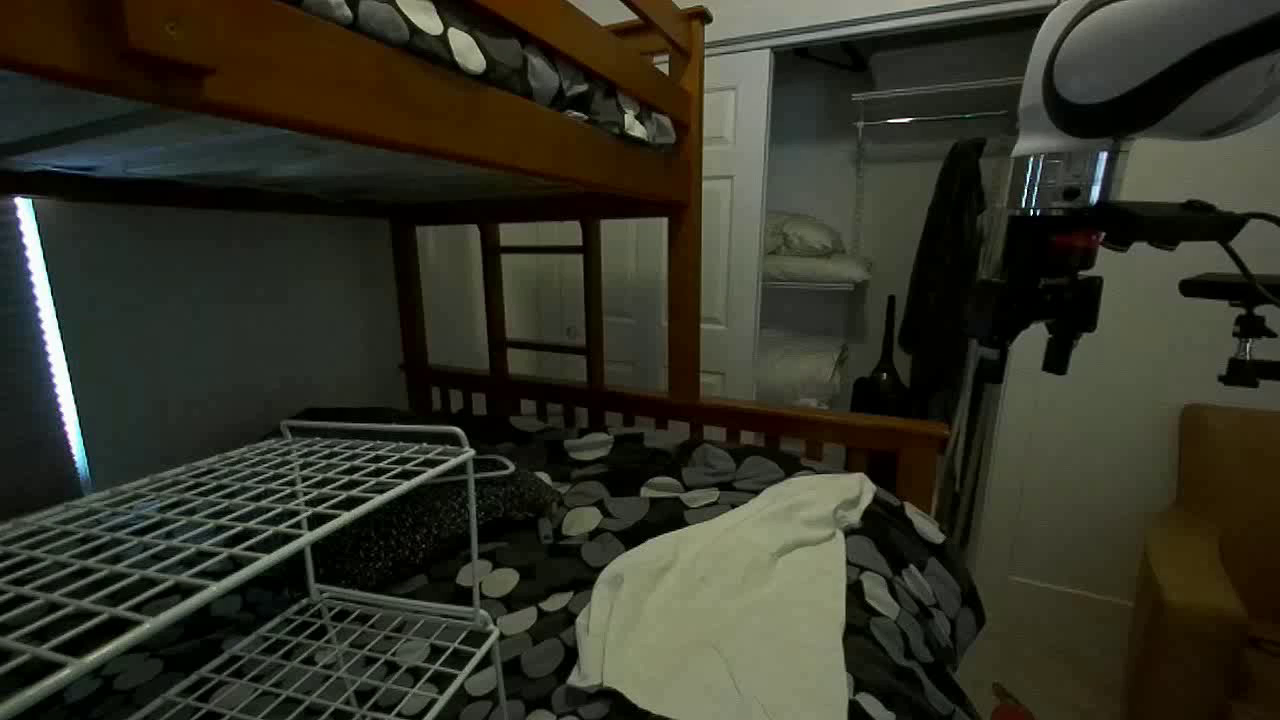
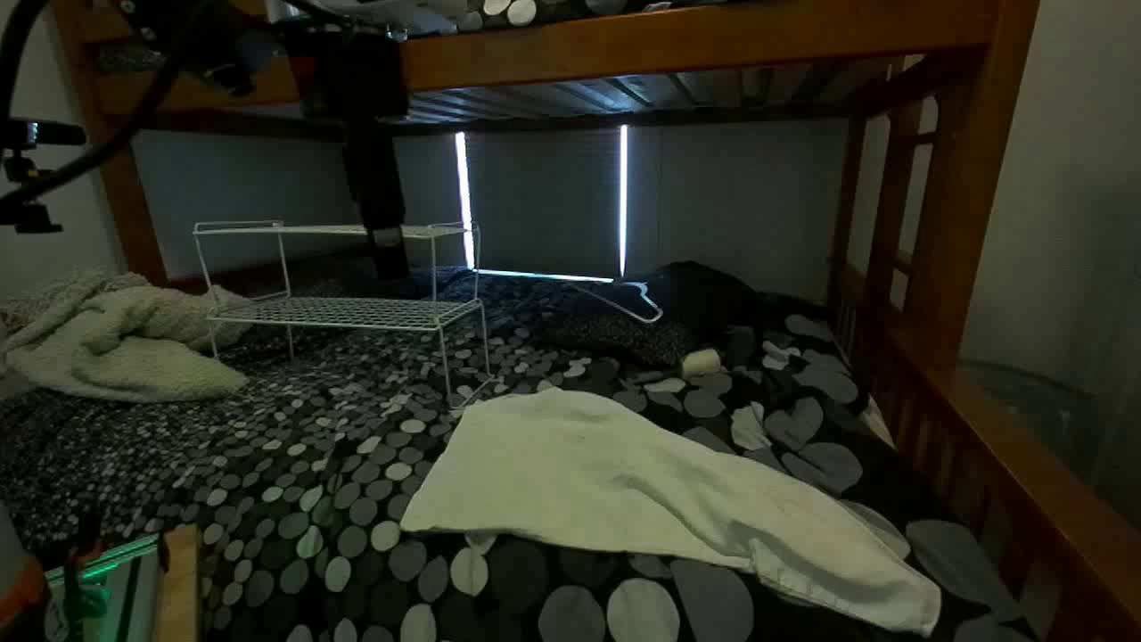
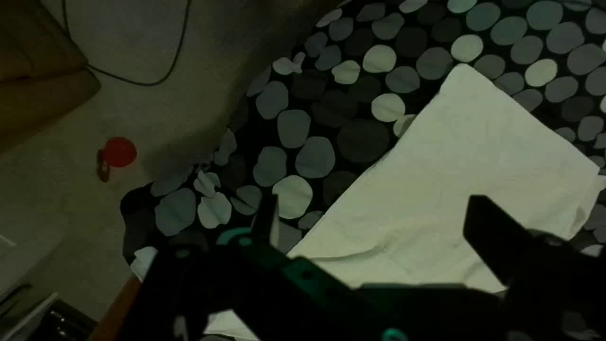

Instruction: Straighten the pillow case on the bed

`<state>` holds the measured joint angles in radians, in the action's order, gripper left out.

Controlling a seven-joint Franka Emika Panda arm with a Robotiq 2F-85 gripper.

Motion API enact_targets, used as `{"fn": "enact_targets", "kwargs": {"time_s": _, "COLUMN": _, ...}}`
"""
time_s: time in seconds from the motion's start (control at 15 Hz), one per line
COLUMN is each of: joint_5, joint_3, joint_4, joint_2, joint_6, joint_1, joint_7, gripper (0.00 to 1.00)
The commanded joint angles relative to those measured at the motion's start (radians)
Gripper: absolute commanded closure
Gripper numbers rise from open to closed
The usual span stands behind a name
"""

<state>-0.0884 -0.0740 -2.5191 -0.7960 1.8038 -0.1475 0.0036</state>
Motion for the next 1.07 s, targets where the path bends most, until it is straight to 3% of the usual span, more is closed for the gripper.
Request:
{"fn": "enact_targets", "kwargs": {"time_s": 0.0, "joint_5": -0.005, "joint_3": -0.007, "joint_4": 0.003, "joint_2": 0.001, "joint_6": -0.003, "joint_1": 0.009, "joint_7": 0.005, "gripper": 0.0}}
{"fn": "enact_targets", "kwargs": {"time_s": 0.33, "joint_5": -0.005, "joint_3": -0.007, "joint_4": 0.003, "joint_2": 0.001, "joint_6": -0.003, "joint_1": 0.009, "joint_7": 0.005, "gripper": 0.0}}
{"fn": "enact_targets", "kwargs": {"time_s": 0.67, "joint_5": -0.045, "joint_3": -0.032, "joint_4": 0.011, "joint_2": 0.187, "joint_6": 0.247, "joint_1": 0.017, "joint_7": -0.042, "gripper": 0.0}}
{"fn": "enact_targets", "kwargs": {"time_s": 1.0, "joint_5": 0.009, "joint_3": -0.046, "joint_4": 0.101, "joint_2": 0.467, "joint_6": 0.459, "joint_1": 0.068, "joint_7": -0.152, "gripper": 0.0}}
